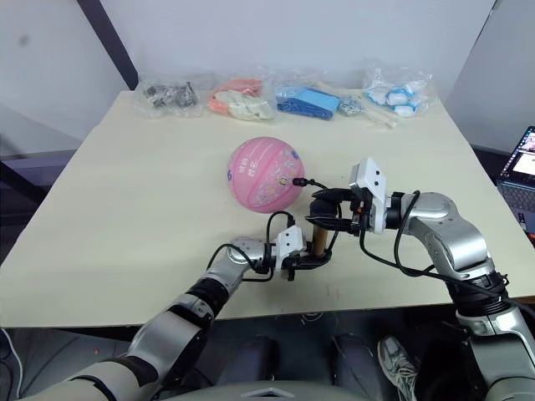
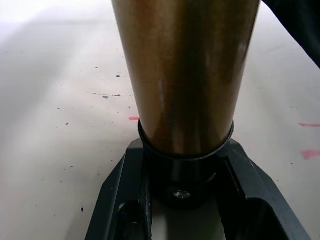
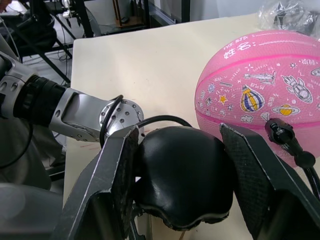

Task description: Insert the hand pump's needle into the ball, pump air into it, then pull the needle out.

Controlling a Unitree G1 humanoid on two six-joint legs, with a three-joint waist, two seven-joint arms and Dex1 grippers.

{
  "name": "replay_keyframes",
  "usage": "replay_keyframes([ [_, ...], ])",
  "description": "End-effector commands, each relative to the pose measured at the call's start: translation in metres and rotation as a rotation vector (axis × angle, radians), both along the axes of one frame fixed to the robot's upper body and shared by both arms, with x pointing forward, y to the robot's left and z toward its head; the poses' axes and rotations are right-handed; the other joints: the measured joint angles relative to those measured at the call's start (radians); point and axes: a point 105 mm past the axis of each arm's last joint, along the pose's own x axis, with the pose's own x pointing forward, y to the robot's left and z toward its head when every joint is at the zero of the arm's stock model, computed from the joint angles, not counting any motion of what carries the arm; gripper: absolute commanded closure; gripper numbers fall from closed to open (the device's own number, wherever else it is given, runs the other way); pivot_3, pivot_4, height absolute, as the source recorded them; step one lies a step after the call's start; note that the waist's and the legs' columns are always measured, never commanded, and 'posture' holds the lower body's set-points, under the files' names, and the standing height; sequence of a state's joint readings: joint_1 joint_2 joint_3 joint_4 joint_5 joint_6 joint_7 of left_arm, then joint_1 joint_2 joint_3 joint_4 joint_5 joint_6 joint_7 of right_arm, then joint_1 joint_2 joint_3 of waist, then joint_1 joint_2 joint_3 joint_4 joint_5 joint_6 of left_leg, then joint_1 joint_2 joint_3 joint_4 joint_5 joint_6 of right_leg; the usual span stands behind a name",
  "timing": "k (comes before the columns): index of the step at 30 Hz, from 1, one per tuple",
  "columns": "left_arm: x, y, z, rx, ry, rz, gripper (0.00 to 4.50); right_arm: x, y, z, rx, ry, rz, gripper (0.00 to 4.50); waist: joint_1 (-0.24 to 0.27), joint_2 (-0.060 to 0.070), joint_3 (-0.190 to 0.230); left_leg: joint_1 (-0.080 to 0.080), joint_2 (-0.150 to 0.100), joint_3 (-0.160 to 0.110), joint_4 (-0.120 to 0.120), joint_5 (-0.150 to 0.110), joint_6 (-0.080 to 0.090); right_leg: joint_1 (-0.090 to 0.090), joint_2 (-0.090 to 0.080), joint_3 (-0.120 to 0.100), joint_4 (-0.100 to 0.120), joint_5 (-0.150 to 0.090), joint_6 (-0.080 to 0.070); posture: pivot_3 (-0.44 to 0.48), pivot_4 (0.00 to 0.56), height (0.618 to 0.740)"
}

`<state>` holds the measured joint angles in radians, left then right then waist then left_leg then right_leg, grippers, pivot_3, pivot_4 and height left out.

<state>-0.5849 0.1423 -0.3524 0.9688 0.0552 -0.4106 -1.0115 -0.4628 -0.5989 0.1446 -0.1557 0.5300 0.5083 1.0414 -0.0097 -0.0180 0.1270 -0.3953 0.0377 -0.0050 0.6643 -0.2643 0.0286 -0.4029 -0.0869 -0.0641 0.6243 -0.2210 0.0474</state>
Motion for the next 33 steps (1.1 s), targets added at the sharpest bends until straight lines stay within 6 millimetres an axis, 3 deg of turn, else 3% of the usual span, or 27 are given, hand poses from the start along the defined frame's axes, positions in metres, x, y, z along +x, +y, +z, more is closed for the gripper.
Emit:
replay_keyframes([
  [1,-0.029,0.034,-0.055,0.18,0.191,0.033,3.38,0.0,-0.01,0.021,0.018,0.006,0.0,2.41,0.0,0.002,0.002,0.0,0.0,0.0,0.0,0.0,0.0,0.0,0.0,0.0,0.0,0.0,0.0,0.0,0.15,0.74],
  [5,-0.03,0.033,-0.055,0.18,0.193,0.028,3.38,-0.006,-0.014,0.06,0.082,-0.042,0.04,2.41,0.006,0.005,0.01,-0.004,-0.001,0.0,0.0,0.0,0.0,-0.003,-0.001,0.0,-0.001,0.0,0.0,0.0,0.15,0.74],
  [13,-0.028,0.031,-0.053,0.175,0.187,0.026,3.38,-0.01,-0.023,0.117,0.166,-0.138,0.053,2.41,0.011,0.006,0.016,-0.005,-0.001,0.0,0.0,0.0,0.0,-0.003,0.0,-0.001,-0.001,0.0,0.0,0.0,0.15,0.74],
  [17,-0.028,0.031,-0.053,0.177,0.187,0.027,3.38,-0.007,-0.03,0.139,0.21,-0.19,0.024,2.41,0.011,0.007,0.017,-0.005,-0.001,0.001,0.0,0.0,0.0,-0.003,0.0,0.0,-0.001,0.0,0.0,0.0,0.15,0.74],
  [20,-0.027,0.032,-0.053,0.179,0.188,0.028,3.38,-0.003,-0.033,0.144,0.221,-0.208,-0.002,2.41,0.011,0.006,0.017,-0.005,-0.001,0.001,0.0,0.0,0.0,-0.003,0.0,0.0,-0.001,0.0,0.0,0.0,0.15,0.74],
  [23,-0.027,0.032,-0.053,0.181,0.188,0.03,3.38,-0.003,-0.032,0.14,0.224,-0.184,0.009,2.41,0.011,0.006,0.017,-0.005,-0.001,0.001,0.0,0.0,0.0,-0.003,0.0,0.0,-0.001,0.0,0.0,0.0,0.15,0.74],
  [28,-0.027,0.032,-0.053,0.182,0.189,0.029,3.38,-0.003,-0.023,0.083,0.064,-0.088,0.03,2.41,0.013,0.005,0.017,-0.004,-0.001,0.0,0.0,0.0,0.0,-0.003,0.0,-0.001,-0.001,0.0,0.0,0.0,0.15,0.74],
  [33,-0.026,0.032,-0.053,0.181,0.189,0.032,3.38,0.005,-0.018,0.037,0.017,-0.026,-0.009,2.41,0.009,0.002,0.013,-0.002,0.0,0.001,0.0,0.0,0.0,-0.002,0.0,0.0,-0.001,0.0,0.0,0.0,0.15,0.74],
])
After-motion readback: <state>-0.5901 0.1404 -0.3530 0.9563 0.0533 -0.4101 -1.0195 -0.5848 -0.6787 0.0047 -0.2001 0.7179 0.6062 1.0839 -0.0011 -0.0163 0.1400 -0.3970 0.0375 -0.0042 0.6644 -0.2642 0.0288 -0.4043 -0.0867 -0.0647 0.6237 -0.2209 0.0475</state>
